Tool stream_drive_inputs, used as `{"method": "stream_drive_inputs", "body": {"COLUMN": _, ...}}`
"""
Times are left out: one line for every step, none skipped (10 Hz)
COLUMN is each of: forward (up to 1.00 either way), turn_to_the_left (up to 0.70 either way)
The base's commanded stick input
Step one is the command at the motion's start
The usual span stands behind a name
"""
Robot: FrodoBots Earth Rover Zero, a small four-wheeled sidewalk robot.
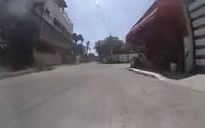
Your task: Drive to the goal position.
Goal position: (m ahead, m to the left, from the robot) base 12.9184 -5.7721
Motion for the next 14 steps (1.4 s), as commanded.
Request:
{"method": "stream_drive_inputs", "body": {"forward": 0.85, "turn_to_the_left": 0.00}}
{"method": "stream_drive_inputs", "body": {"forward": 0.85, "turn_to_the_left": 0.00}}
{"method": "stream_drive_inputs", "body": {"forward": 0.85, "turn_to_the_left": 0.00}}
{"method": "stream_drive_inputs", "body": {"forward": 0.85, "turn_to_the_left": 0.00}}
{"method": "stream_drive_inputs", "body": {"forward": 0.85, "turn_to_the_left": 0.00}}
{"method": "stream_drive_inputs", "body": {"forward": 0.85, "turn_to_the_left": 0.00}}
{"method": "stream_drive_inputs", "body": {"forward": 0.85, "turn_to_the_left": 0.00}}
{"method": "stream_drive_inputs", "body": {"forward": 0.85, "turn_to_the_left": 0.00}}
{"method": "stream_drive_inputs", "body": {"forward": 0.85, "turn_to_the_left": 0.00}}
{"method": "stream_drive_inputs", "body": {"forward": 0.85, "turn_to_the_left": 0.00}}
{"method": "stream_drive_inputs", "body": {"forward": 0.85, "turn_to_the_left": 0.00}}
{"method": "stream_drive_inputs", "body": {"forward": 0.85, "turn_to_the_left": 0.00}}
{"method": "stream_drive_inputs", "body": {"forward": 0.85, "turn_to_the_left": 0.00}}
{"method": "stream_drive_inputs", "body": {"forward": 0.85, "turn_to_the_left": 0.00}}
